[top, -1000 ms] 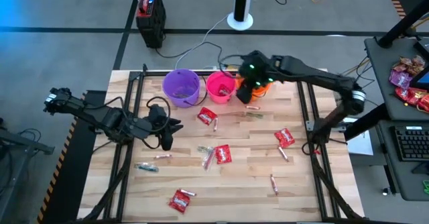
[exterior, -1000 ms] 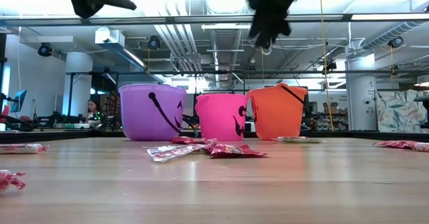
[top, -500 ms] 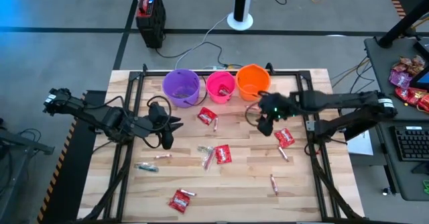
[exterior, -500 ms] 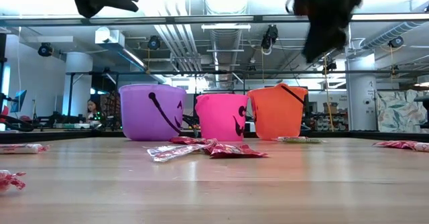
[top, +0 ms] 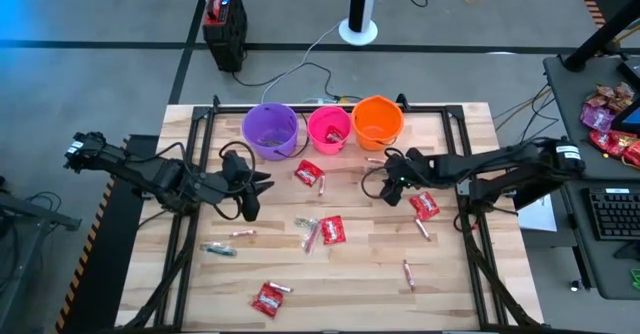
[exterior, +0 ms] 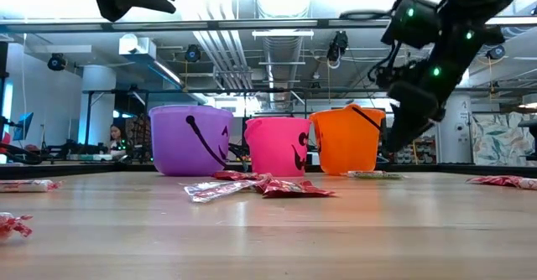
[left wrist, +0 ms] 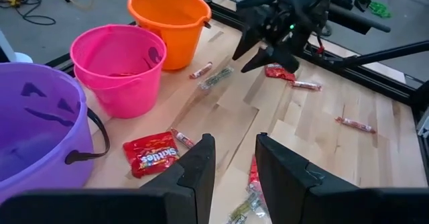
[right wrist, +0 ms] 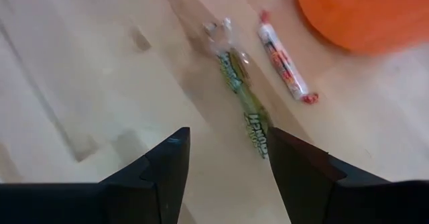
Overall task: Sort candy by brand, put in halloween buckets
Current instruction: Put the green candy into the purple bucket
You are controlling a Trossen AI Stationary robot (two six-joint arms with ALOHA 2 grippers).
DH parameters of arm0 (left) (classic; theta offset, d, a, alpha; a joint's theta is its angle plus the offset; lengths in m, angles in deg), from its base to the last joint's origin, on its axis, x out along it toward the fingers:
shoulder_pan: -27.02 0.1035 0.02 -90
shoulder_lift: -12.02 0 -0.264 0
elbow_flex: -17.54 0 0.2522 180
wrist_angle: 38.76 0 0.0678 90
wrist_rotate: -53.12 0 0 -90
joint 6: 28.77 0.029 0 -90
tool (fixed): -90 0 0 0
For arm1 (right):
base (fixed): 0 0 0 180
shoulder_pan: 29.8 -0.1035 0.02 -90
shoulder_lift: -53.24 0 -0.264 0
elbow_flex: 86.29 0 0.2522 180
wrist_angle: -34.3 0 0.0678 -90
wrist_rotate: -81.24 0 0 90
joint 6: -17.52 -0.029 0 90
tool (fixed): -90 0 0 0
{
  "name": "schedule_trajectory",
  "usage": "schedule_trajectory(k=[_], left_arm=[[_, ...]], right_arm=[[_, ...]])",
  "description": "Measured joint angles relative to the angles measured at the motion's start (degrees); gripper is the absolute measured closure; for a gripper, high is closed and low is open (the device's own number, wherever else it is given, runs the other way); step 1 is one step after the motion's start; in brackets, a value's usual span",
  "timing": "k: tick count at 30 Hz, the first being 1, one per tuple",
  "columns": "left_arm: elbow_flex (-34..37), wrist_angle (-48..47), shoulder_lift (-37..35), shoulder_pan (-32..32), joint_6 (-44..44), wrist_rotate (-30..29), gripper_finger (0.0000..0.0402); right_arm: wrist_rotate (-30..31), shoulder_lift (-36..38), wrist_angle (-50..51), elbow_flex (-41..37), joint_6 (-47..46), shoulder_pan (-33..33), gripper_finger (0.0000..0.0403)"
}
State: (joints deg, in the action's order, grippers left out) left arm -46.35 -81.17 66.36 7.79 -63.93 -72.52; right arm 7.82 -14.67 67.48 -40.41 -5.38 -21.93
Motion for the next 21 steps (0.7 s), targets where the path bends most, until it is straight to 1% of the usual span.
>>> schedule_trajectory(k=[6, 10, 15, 17, 19, 21], left_arm=[[0.0, 0.1, 0.0, 0.0, 0.2, -1.4, 0.0310], [0.0, 0.1, 0.0, 0.2, 0.2, -1.4, 0.0310], [0.0, 0.3, 0.0, 0.2, 0.2, -1.4, 0.0310], [0.0, 0.5, 0.1, 0.2, 0.2, -1.4, 0.0310], [0.0, 0.6, 0.2, 0.2, 0.2, -1.4, 0.0310], [0.0, 0.9, 0.3, 0.2, 0.2, -1.4, 0.0310]], right_arm=[[-0.1, -3.5, -3.4, -2.5, 0.5, 3.5, 0.0220], [-3.2, -5.7, -8.5, -3.8, 1.4, 5.4, 0.0221], [-4.0, -8.9, -10.3, -3.9, 1.9, 7.2, 0.0221], [-6.0, -10.2, -11.5, -3.9, 3.3, 8.0, 0.0222], [-7.7, -11.3, -11.9, -3.8, 4.1, 8.3, 0.0231], [-8.8, -12.3, -11.8, -3.9, 4.3, 8.3, 0.0252]])
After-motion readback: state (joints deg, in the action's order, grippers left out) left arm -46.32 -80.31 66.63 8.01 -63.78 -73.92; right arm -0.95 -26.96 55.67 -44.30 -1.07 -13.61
